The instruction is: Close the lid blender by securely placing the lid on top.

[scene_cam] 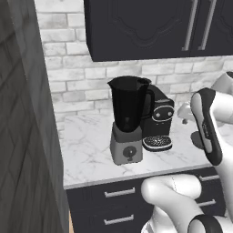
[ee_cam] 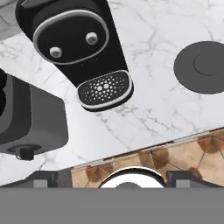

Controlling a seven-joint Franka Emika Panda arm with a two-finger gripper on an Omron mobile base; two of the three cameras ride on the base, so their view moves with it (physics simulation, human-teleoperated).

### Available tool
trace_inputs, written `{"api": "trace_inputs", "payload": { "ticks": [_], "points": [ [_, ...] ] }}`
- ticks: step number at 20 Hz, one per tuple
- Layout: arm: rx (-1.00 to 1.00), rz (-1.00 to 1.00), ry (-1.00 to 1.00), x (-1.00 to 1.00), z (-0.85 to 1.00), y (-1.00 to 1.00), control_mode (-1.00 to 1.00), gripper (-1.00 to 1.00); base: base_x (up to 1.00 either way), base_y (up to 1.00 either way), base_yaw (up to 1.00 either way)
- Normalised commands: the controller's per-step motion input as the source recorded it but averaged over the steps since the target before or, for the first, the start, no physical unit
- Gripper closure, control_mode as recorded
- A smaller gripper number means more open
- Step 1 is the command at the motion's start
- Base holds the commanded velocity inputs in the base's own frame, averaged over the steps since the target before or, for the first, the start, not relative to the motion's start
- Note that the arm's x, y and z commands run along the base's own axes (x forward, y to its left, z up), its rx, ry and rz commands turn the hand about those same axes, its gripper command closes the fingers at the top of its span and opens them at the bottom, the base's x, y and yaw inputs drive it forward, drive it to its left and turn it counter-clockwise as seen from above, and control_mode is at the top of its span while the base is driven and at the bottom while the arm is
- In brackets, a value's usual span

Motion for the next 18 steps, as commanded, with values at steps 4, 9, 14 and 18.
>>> {"api": "trace_inputs", "payload": {
  "ticks": [4,9,14,18],
  "points": [
    [0.17,-0.31,0.19,-0.02,-0.52,-1.00,-1.00,-1.00,0.00,0.00,0.00],
    [0.12,-0.22,0.24,0.01,-0.56,-0.92,-1.00,-1.00,0.00,0.00,0.00],
    [0.04,0.00,0.17,0.33,-0.53,-0.67,-1.00,-1.00,0.00,0.00,0.00],
    [0.00,0.00,0.05,0.52,-0.40,-0.51,-1.00,-1.00,0.00,0.00,0.00]
  ]
}}
